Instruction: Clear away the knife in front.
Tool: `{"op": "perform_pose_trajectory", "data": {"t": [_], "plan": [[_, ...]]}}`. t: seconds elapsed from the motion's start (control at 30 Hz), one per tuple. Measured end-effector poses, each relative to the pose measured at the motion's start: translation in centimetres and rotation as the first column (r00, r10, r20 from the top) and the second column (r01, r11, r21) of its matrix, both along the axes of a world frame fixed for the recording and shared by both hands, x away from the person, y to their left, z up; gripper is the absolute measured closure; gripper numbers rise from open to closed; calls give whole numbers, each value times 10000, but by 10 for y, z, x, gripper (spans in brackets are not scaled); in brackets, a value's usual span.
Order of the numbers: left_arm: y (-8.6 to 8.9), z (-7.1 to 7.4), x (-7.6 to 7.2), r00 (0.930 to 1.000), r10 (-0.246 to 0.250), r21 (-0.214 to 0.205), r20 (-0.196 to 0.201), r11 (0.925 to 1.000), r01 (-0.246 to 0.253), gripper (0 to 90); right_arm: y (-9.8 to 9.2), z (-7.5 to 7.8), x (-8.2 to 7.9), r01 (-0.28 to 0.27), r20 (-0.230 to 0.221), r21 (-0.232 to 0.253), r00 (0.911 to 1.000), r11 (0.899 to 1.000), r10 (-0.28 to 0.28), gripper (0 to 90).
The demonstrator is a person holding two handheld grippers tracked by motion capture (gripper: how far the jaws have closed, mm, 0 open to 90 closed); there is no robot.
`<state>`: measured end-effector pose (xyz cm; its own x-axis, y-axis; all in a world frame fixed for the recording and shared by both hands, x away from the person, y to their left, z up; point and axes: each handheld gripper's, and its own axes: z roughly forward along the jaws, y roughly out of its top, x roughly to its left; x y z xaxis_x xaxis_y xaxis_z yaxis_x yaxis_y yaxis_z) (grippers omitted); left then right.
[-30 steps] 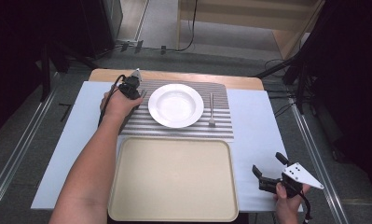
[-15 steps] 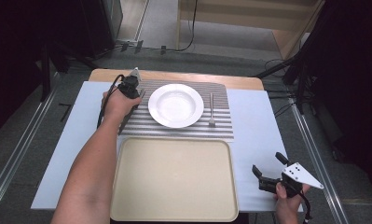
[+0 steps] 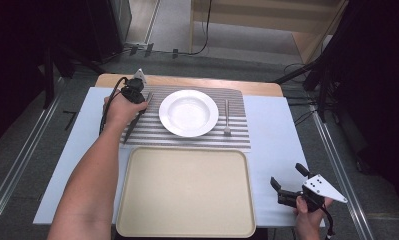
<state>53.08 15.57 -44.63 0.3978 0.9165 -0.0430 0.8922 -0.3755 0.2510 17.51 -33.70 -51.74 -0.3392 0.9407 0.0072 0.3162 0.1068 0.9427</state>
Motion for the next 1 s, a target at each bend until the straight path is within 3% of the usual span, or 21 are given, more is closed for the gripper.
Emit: {"op": "perform_pose_trajectory", "data": {"t": [0.43,0.7,1.0], "plan": [[9,21,-27,9994,-303,-495,184,9983,311,793,1,0,0,-9,-4,-108,10000,9999,9,0],[16,23,-48,9986,-478,-693,214,9964,492,793,2,0,0,-43,1,-189,10000,9998,43,0],[20,25,-72,9983,-501,-1496,303,9873,541,793,2,0,0,-16,7,-242,10000,9997,17,0]]}}
